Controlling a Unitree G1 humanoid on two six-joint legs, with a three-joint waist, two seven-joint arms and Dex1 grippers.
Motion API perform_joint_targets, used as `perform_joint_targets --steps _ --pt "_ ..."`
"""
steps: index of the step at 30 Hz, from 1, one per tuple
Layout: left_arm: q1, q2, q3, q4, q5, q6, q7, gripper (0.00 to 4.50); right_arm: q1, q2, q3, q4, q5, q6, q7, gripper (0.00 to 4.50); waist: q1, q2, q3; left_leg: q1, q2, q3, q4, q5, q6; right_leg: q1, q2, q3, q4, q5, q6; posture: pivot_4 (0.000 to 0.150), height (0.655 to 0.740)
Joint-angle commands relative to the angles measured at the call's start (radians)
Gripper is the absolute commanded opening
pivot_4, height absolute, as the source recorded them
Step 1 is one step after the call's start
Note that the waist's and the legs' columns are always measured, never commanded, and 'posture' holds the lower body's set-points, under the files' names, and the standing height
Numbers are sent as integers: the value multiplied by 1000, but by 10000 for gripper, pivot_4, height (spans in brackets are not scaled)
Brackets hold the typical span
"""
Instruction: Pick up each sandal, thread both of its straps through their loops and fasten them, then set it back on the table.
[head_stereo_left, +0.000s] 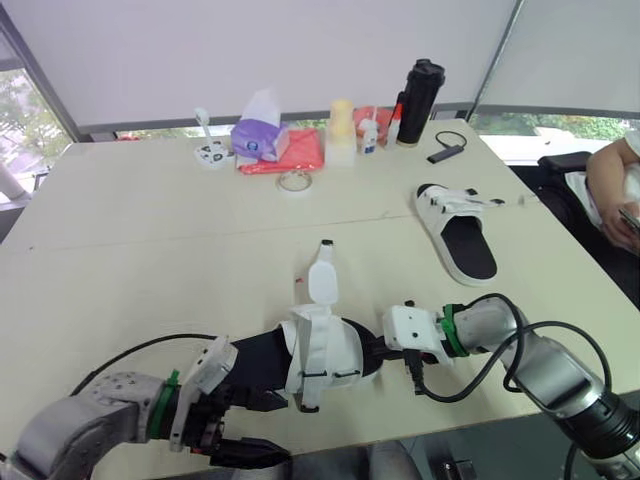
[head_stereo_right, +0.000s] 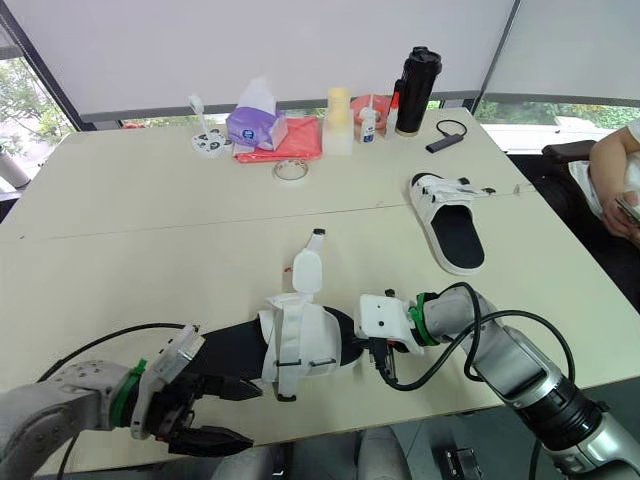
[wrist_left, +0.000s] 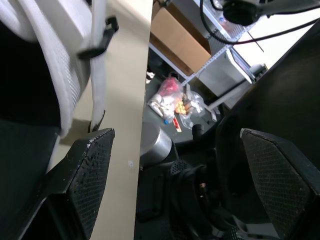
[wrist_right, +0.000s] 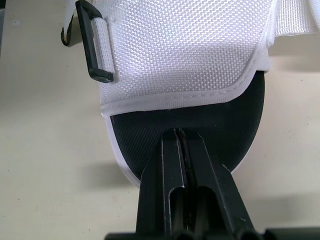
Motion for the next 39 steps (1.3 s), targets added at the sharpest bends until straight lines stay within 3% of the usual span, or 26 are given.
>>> perform_joint_targets --steps 1,7,13,21,25,29,39 --pt "-24 -29 -63 37 77 -59 -9 41825 35 -16 33 58 -62 51 -17 0 1 0 0 0 0 0 0 0 0 0 0 -1 0 0 0 1500 7400" --pt "-31 -88 -128 107 166 -137 -16 41825 43 -19 26 47 -61 60 -16 0 5 9 -10 2 0 1 0 0 0 3 -3 -4 -1 -1 2 1500 7400" --pt "-24 -117 -128 117 206 -161 15 41825 48 -22 20 40 -62 68 -16 0 0 27 -20 -2 6 -1 1 -1 2 12 -4 -24 -26 0 0 1500 7400" --pt "33 -119 -43 -13 155 -72 174 41825 59 -20 11 26 -61 76 -19 0 2 25 -21 -2 8 0 -1 -3 5 14 -4 -23 -27 0 1 1500 7400" --pt "64 -121 -33 -57 150 -38 233 41825 49 -10 14 20 -60 76 -18 0 5 17 -21 1 7 2 0 -3 5 12 -4 -24 -19 0 0 1500 7400" --pt "60 -153 -50 -42 152 -36 260 41825 35 -9 23 20 -65 68 -10 0 15 17 -21 2 5 2 0 -3 5 7 -5 -23 -9 0 0 1500 7400" --pt "30 -197 -81 2 144 -16 257 41825 16 -4 22 8 -64 81 -3 0 21 15 -20 1 7 2 2 -3 5 7 -4 -26 -11 0 1 1500 7400"
